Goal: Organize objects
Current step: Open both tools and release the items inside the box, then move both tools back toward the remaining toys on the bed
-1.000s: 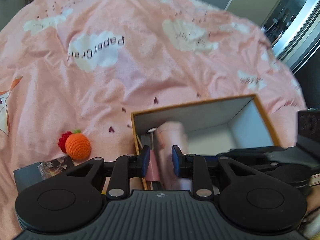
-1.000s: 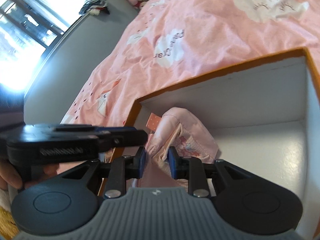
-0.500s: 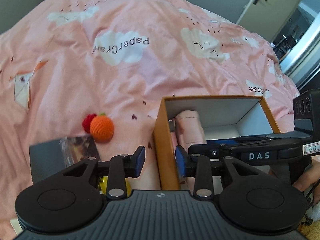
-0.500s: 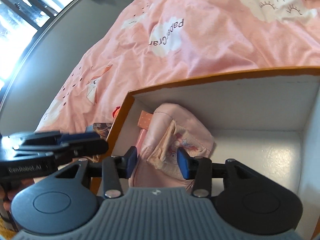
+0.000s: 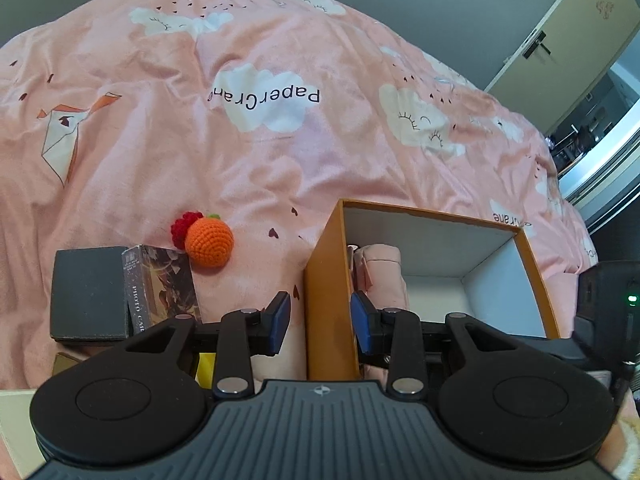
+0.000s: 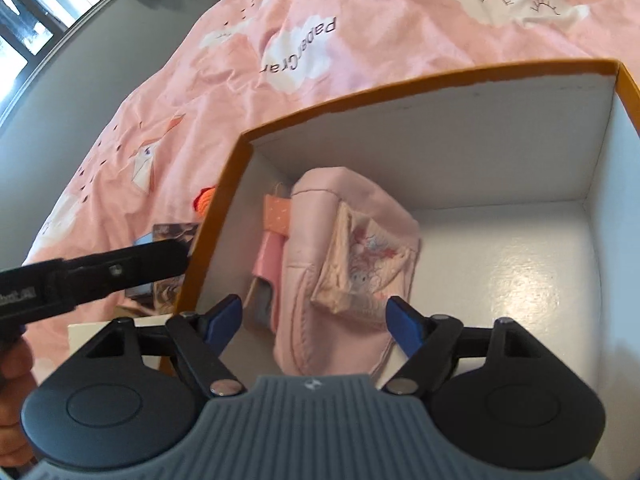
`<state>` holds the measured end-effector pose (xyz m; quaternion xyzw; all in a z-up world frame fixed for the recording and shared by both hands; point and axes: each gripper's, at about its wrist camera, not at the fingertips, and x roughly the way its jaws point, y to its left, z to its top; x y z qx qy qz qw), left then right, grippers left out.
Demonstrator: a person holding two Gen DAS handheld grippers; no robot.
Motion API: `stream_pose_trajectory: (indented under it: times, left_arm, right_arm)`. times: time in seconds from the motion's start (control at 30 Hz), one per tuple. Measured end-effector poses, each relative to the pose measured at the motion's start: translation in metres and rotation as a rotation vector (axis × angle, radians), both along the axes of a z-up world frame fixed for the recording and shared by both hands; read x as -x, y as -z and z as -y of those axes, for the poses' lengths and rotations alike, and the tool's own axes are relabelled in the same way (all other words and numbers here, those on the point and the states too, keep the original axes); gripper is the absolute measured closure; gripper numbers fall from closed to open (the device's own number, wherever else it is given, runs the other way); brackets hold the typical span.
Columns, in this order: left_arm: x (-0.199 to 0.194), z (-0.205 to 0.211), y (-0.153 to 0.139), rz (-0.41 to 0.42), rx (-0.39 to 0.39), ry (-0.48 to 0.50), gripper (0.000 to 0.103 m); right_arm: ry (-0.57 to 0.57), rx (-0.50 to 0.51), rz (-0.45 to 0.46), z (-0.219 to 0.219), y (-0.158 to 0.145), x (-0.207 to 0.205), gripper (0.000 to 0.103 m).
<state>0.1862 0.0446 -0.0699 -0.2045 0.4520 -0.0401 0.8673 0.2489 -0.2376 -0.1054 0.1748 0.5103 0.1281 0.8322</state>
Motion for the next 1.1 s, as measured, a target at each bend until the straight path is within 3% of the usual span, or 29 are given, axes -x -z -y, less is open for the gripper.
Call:
stream_pose_trajectory:
  times: [0.23,0.33,0.6,1.1]
  left_arm:
    - [0.004,-0.002,0.003,0.006,0.026,-0.017,0.062]
    - [0.004,-0.001,0.004,0.006,0.018,-0.018,0.062]
    - [0.007,-0.001,-0.002,0.044,0.021,-0.008,0.062]
    - [0.017,-0.011,-0.026,0.050,0.007,0.016,0.062]
  right_arm:
    - [0.041,-0.097,-0.016,0.009,0.013,-0.013,0.018]
    - [0.017,-0.047,-0.002,0.000,0.012,-0.018,0.019]
    - [0.020,-0.030,0.002,-0.001,0.004,-0.012,0.019]
    - [0.057,0.146,0.178,-0.013,-0.049,0.028,0.019]
